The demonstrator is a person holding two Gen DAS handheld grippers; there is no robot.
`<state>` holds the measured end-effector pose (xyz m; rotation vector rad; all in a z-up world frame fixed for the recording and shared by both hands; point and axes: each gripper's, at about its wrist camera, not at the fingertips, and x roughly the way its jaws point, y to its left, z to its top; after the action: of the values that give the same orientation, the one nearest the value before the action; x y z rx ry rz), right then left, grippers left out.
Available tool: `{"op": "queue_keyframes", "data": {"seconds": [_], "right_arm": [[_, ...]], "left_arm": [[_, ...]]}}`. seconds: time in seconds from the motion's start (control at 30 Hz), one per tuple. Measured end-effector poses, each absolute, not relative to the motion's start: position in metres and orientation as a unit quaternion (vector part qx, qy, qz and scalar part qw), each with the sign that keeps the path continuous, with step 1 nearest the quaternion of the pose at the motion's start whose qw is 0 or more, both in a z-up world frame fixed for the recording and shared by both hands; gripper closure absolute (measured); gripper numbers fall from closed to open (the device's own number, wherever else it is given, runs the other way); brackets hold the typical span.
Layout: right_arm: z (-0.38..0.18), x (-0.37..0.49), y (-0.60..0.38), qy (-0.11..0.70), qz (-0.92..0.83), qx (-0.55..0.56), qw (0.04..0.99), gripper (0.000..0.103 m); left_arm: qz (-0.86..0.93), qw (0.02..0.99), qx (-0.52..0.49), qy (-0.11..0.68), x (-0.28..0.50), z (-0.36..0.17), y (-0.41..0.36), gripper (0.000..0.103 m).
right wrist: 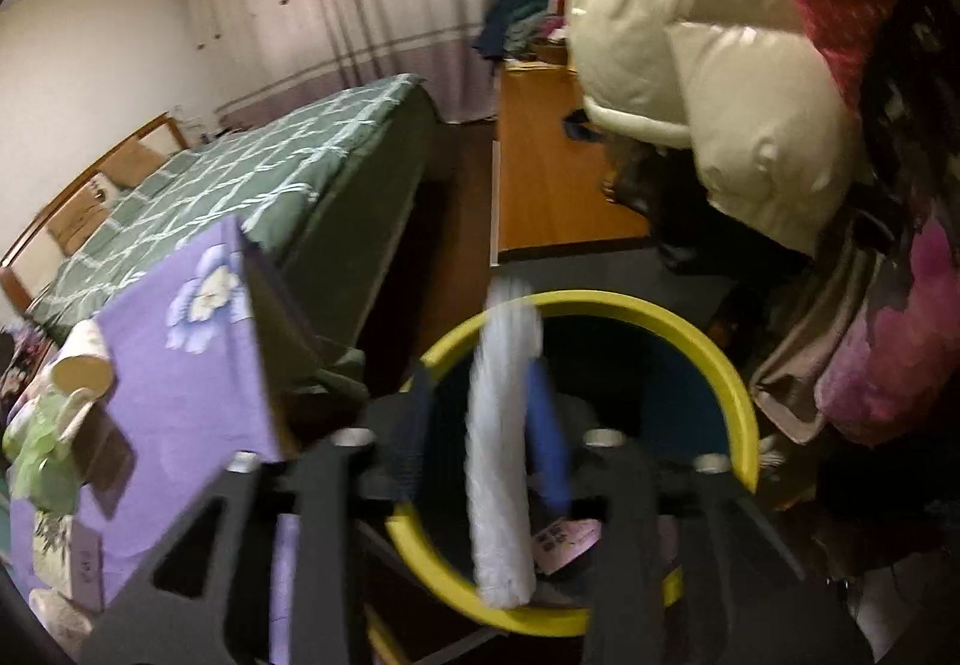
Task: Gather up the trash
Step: 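Carry the bubble wrap to the yellow bin and release it, then grasp the white upturned cup with the left gripper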
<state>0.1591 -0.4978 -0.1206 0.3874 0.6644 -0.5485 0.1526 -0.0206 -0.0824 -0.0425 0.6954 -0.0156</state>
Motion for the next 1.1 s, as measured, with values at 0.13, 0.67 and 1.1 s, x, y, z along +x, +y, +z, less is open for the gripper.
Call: {"op": "queue_keyframes", "data": {"seconds": [0.13,0.67,1.1], "right_arm": [[-0.124,0.158,-0.501,0.313,-0.271,0.193,0.889,0.059],[-0.126,0.175,-0.463,0.306,-0.241,0.154,0.908,0.058],[-0.126,0.177,-0.461,0.311,-0.24,0.147,0.908,0.054]], "left_arm": [[-0.013,0.938,-0.017,0.345,0.154,-0.085,-0.027,0.014],[-0.118,0.908,-0.011,0.402,0.154,-0.116,-0.07,0.014],[-0.125,0.891,0.015,0.435,0.17,-0.145,-0.093,0.022]]}}
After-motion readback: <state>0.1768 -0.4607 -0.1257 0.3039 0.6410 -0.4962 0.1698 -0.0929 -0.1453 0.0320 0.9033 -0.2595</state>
